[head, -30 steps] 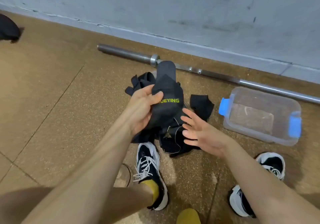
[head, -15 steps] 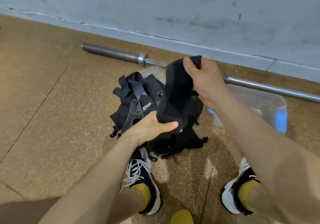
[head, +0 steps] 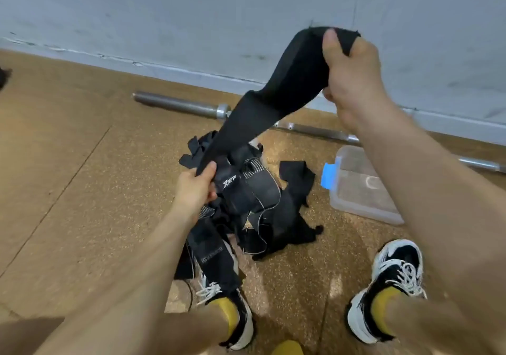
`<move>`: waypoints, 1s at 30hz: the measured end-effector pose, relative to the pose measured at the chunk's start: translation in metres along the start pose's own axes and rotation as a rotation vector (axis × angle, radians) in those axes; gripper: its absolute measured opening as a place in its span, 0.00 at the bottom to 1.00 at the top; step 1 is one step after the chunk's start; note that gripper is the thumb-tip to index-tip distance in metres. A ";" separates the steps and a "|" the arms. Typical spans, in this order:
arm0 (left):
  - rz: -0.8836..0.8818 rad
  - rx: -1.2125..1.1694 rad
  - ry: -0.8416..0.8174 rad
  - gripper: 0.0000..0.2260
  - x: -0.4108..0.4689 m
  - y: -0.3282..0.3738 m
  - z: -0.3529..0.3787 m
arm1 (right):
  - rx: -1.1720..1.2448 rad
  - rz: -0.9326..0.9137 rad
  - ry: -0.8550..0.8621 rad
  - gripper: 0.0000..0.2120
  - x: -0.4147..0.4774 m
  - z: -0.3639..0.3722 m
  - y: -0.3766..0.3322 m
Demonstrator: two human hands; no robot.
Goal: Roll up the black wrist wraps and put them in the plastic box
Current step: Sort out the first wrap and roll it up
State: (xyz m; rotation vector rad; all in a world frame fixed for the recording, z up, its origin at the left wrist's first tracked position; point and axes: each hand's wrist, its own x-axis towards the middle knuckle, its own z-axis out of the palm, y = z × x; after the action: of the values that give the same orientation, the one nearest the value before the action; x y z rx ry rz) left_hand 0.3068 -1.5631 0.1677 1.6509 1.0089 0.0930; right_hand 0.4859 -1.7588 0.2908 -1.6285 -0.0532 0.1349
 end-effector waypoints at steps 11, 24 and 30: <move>0.190 1.140 -0.766 0.16 -0.035 -0.121 0.103 | -0.337 0.421 -0.337 0.17 -0.063 -0.055 0.090; 0.015 0.835 -0.711 0.16 -0.028 -0.115 0.136 | -0.462 0.451 -0.288 0.17 -0.058 -0.097 0.105; 0.052 -0.007 -0.519 0.14 -0.046 0.087 0.093 | -0.513 0.182 -0.527 0.35 -0.074 -0.085 0.045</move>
State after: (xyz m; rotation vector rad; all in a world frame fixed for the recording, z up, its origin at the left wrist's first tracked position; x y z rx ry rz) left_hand 0.3769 -1.6633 0.2271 1.5796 0.5688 -0.2850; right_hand 0.4210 -1.8549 0.2547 -2.0666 -0.3687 0.7387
